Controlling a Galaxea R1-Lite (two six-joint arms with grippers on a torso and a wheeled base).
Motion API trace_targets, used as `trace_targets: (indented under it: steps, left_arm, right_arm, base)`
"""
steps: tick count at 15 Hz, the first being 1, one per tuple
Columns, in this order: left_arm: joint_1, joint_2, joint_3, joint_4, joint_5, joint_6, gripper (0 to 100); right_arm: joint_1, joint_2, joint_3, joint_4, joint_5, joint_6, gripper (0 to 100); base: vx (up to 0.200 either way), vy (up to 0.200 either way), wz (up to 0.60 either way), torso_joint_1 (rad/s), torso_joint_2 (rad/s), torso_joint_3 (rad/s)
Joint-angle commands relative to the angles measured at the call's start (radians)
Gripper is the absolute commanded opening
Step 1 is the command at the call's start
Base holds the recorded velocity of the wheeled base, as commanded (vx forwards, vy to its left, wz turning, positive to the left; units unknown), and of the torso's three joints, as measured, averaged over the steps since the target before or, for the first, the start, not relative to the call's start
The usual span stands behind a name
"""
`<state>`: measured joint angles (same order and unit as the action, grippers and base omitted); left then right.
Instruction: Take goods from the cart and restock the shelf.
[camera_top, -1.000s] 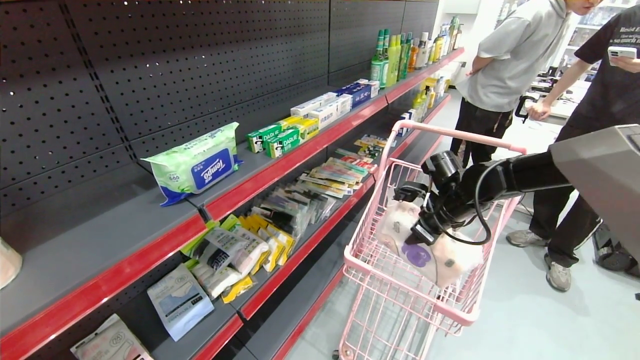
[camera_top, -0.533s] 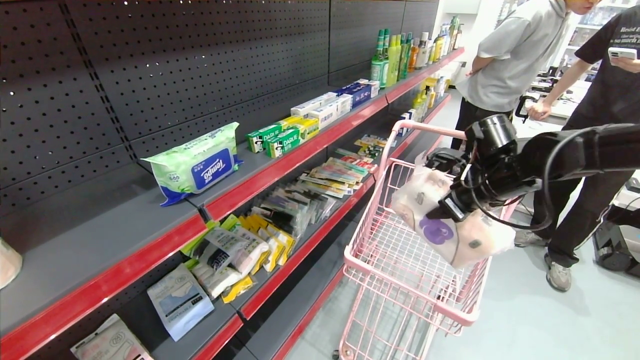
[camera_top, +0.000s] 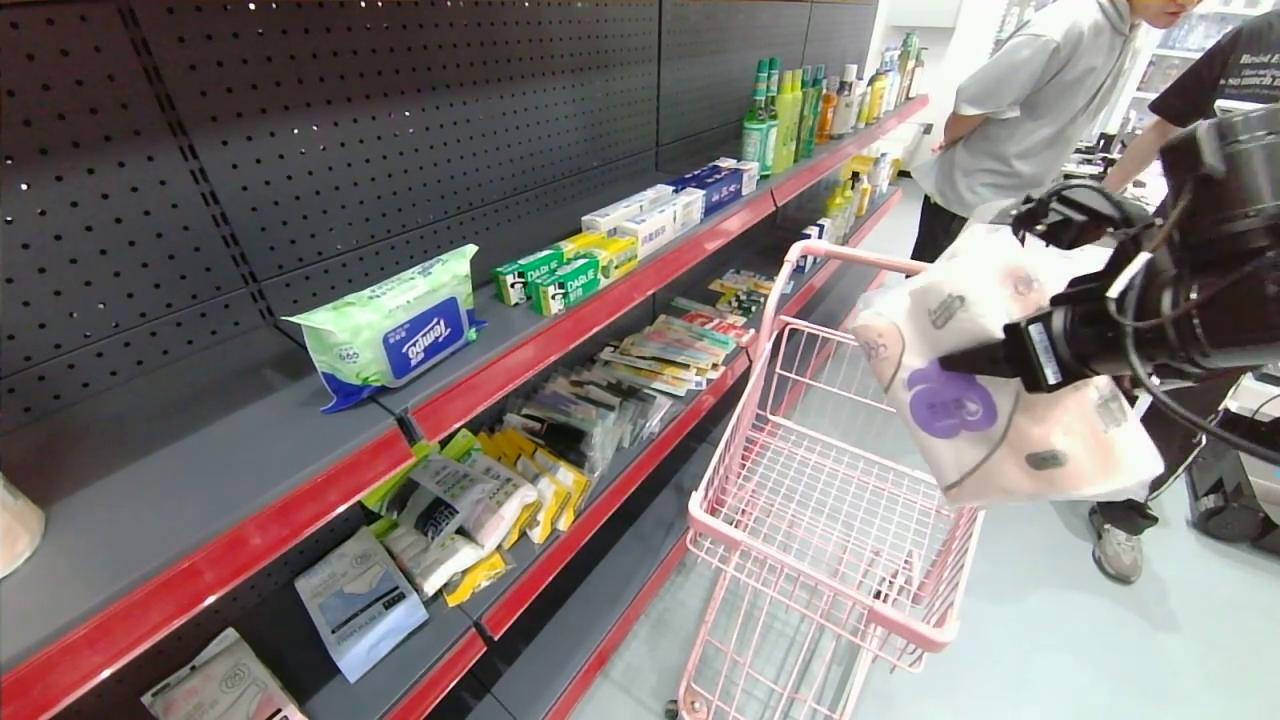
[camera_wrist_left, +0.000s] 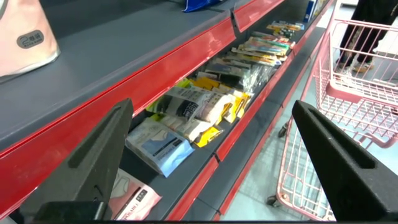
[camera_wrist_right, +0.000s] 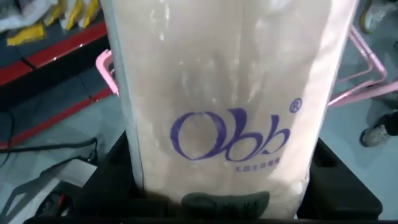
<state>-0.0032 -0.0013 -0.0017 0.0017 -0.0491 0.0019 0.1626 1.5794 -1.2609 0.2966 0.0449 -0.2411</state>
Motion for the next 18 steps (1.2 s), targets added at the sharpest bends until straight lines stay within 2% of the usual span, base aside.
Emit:
trace_targets:
  steps: [1, 3, 5, 8, 11, 14, 18]
  left_arm:
    - [0.000, 0.001, 0.000, 0.000, 0.000, 0.001, 100]
    - [0.000, 0.001, 0.000, 0.000, -0.001, 0.000, 100]
    - [0.000, 0.001, 0.000, 0.000, -0.001, 0.000, 100]
    - [0.000, 0.001, 0.000, 0.000, 0.000, 0.000, 100]
    - [0.000, 0.001, 0.000, 0.000, 0.000, 0.001, 100]
    - [0.000, 0.001, 0.000, 0.000, -0.001, 0.001, 100]
    - [0.000, 0.001, 0.000, 0.000, -0.001, 0.003, 100]
  right_arm:
    - [-0.034, -0.217, 0.107, -0.022, -0.013, 0.026, 0]
    - [-0.051, -0.343, 0.187, -0.042, -0.019, 0.094, 0]
    - [-0.095, -0.447, 0.227, -0.048, -0.019, 0.094, 0]
    - [-0.106, -0.605, 0.328, -0.042, -0.017, 0.120, 0]
    - [-0.109, -0.803, 0.502, -0.048, -0.031, 0.109, 0]
    - [-0.113, -0.921, 0.557, -0.037, -0.040, 0.101, 0]
    - [-0.138, -0.973, 0.603, -0.037, -0.043, 0.103, 0]
  base:
    - [0.000, 0.000, 0.00, 0.000, 0.00, 0.000]
    - [0.000, 0.000, 0.00, 0.000, 0.00, 0.000]
    - [0.000, 0.000, 0.00, 0.000, 0.00, 0.000]
    - [0.000, 0.000, 0.00, 0.000, 0.00, 0.000]
    - [0.000, 0.000, 0.00, 0.000, 0.00, 0.000]
    - [0.000, 0.000, 0.00, 0.000, 0.00, 0.000]
    - [0.000, 0.000, 0.00, 0.000, 0.00, 0.000]
